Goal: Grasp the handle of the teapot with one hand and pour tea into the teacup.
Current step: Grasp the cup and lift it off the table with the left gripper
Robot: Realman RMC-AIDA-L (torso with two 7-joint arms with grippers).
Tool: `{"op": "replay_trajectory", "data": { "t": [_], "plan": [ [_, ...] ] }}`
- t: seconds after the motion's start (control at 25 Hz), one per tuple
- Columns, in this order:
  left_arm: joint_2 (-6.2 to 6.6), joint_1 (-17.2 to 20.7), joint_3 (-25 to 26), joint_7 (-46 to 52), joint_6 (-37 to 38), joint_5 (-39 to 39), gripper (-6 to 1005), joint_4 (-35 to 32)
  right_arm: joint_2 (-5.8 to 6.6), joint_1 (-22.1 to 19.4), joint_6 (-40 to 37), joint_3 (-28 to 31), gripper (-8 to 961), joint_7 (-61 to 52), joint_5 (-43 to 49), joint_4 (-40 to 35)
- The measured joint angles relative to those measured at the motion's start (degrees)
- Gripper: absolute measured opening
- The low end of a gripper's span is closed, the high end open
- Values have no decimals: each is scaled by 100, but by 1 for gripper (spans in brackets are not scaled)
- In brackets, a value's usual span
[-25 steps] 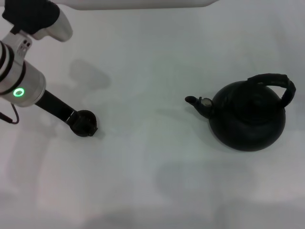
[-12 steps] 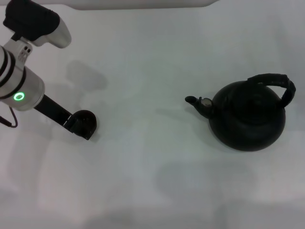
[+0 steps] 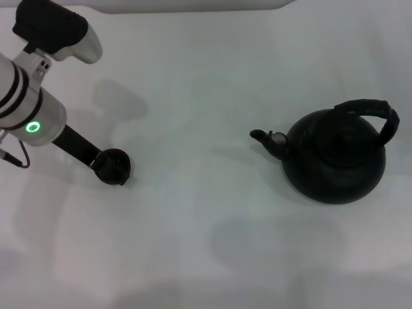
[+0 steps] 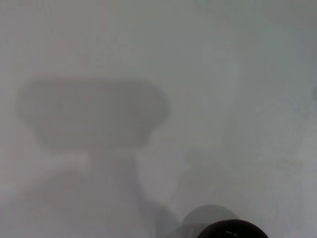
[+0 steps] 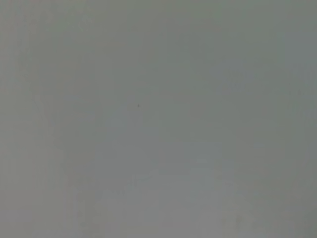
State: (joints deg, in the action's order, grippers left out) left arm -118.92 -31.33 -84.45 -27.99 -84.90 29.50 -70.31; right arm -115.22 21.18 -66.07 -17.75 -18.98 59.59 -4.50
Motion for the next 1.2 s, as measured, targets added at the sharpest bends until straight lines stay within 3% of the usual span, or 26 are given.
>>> {"op": "replay_trajectory", "data": {
  "t": [0.76, 1.2],
  "plan": [
    [-9, -100, -1, 40, 134, 63, 861, 237, 0, -7, 7, 0, 836, 0, 0, -27],
    [-6, -173, -1, 27, 99, 27, 695, 205, 0, -35, 7, 0, 836, 0, 0, -23]
  ]
}}
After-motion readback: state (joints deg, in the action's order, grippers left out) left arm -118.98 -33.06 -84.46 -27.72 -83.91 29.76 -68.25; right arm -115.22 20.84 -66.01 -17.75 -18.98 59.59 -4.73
